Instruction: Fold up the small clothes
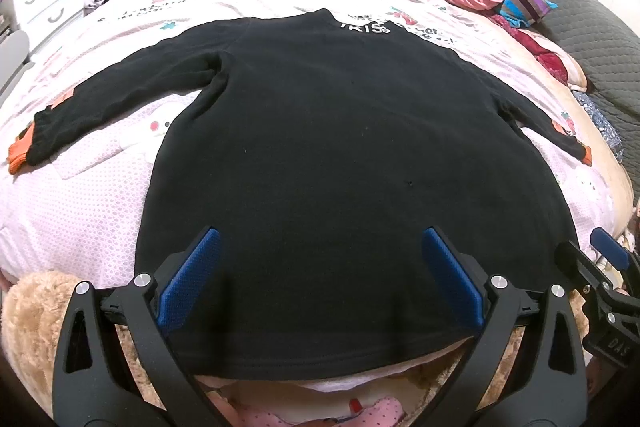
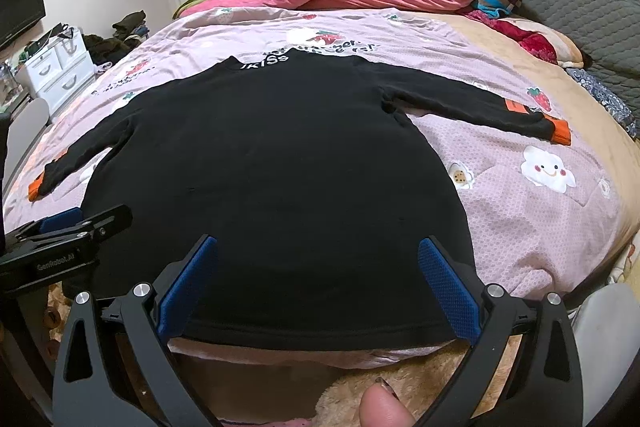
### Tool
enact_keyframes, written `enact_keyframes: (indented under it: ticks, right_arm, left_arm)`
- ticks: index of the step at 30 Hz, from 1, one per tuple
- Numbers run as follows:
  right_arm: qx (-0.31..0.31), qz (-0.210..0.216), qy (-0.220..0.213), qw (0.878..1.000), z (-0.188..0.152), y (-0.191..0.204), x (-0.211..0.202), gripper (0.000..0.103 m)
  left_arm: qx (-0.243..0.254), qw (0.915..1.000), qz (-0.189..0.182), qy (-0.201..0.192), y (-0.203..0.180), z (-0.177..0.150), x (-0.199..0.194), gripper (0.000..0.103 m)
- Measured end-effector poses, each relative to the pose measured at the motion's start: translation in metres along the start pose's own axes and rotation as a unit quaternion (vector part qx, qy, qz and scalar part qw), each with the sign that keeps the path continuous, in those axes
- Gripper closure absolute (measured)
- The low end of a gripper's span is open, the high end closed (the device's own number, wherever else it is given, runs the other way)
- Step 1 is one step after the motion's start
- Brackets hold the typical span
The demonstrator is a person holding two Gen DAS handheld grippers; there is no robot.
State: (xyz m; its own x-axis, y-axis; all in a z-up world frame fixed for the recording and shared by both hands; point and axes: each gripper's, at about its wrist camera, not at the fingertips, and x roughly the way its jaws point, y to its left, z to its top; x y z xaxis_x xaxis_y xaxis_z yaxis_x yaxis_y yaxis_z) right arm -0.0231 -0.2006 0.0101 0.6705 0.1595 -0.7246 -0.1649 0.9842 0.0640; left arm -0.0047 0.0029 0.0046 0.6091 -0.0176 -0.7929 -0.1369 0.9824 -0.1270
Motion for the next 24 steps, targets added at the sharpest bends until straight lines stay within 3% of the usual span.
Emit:
enact_keyframes:
  ticks: [24]
  right_arm:
    - [0.0,0.001,0.0,1.0,0.0,0.0025,-0.0001,0.004]
  left_arm:
    - [-0.004,1.0,-0.005,-0.001,0.0009,0.0001,0.0004,0.009]
